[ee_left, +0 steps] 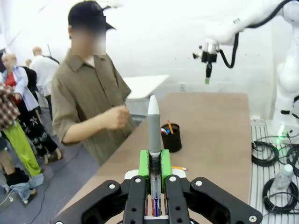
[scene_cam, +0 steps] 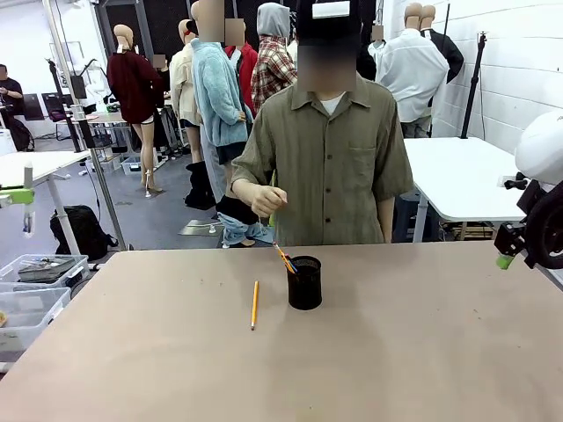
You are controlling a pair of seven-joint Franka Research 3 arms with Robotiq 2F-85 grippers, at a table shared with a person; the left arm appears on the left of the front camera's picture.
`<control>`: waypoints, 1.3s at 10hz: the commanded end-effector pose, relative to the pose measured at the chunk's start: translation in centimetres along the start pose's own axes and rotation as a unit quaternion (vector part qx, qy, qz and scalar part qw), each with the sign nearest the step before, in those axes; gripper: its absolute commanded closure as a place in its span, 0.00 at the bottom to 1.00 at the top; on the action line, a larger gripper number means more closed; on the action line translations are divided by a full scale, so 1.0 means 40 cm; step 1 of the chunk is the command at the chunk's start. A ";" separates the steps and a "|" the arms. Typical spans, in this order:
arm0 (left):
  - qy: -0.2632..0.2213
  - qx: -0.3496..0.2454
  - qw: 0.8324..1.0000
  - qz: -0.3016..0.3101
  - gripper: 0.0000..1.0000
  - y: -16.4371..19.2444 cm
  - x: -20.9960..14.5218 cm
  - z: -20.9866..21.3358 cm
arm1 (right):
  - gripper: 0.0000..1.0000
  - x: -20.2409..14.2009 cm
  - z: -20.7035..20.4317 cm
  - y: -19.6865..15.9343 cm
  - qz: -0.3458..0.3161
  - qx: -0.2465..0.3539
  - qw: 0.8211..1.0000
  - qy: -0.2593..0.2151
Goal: Place the pens into the pen holder.
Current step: Pick up a writing instrument from the table and place it into the Pen holder.
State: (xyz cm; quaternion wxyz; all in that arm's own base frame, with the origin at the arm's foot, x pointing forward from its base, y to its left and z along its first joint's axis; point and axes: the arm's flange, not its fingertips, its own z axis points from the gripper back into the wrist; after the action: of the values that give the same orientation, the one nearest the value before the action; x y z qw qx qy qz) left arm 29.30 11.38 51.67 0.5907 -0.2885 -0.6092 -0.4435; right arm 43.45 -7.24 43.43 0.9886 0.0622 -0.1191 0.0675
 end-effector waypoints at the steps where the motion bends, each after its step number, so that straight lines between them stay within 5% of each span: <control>1: -0.043 -0.002 0.999 -0.019 1.00 -0.131 -0.089 -0.171 | 0.38 0.000 -0.006 0.007 -0.006 -0.019 1.000 0.002; 6: -0.068 -0.059 0.996 0.003 1.00 -0.036 -0.095 -0.533 | 0.38 0.000 -0.006 0.007 -0.006 -0.019 1.000 0.002; 8: -0.110 -0.039 0.993 0.020 1.00 -0.007 -0.106 -0.642 | 0.38 0.000 -0.006 0.007 -0.006 -0.019 1.000 0.002; 9: -0.072 -0.005 0.997 0.033 1.00 -0.013 -0.118 -0.692 | 0.38 0.000 -0.006 0.007 -0.006 -0.019 1.000 0.002; 10: -0.079 -0.067 0.994 0.025 1.00 -0.047 -0.100 -0.607 | 0.38 0.000 -0.006 0.007 -0.006 -0.019 1.000 0.002; 13: -0.076 -0.054 0.995 0.033 1.00 -0.031 -0.109 -0.647 | 0.38 0.000 -0.006 0.007 -0.006 -0.019 1.000 0.002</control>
State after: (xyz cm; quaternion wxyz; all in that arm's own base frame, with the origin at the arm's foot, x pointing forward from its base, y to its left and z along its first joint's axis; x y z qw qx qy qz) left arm 40.45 -10.77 45.02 0.5373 -0.3714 -0.6168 -0.4391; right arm 43.45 -7.17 43.41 0.9886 0.0625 -0.1190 0.0680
